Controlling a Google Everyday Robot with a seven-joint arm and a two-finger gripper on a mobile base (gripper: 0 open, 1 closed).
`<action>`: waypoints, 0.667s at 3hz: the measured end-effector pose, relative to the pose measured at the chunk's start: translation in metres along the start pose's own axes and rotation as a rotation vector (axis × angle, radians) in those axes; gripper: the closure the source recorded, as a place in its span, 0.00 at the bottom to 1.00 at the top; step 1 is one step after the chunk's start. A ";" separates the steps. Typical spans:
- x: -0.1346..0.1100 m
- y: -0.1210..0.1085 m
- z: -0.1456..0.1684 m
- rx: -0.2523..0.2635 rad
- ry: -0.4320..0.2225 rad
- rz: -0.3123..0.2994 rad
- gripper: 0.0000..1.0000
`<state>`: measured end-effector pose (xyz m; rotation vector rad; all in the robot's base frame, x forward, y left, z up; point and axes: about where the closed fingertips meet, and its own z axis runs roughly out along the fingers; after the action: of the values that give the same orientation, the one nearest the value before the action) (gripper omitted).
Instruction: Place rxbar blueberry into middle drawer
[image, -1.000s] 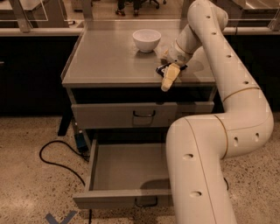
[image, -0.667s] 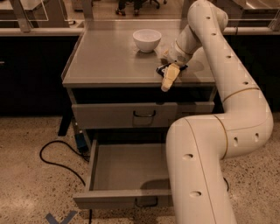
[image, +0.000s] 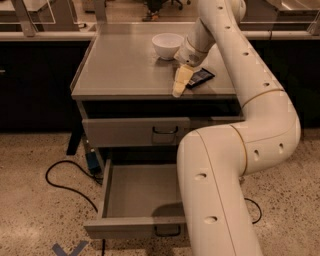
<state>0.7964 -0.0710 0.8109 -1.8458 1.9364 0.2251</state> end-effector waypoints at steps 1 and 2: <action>-0.009 -0.003 -0.052 0.071 -0.004 0.009 0.00; -0.010 -0.005 -0.049 0.075 -0.007 0.010 0.00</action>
Offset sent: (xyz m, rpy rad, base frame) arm -0.0103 -0.0153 0.0447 -0.0002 -0.0433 -0.0316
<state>0.7913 -0.0833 0.8595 -1.7856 1.9226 0.1597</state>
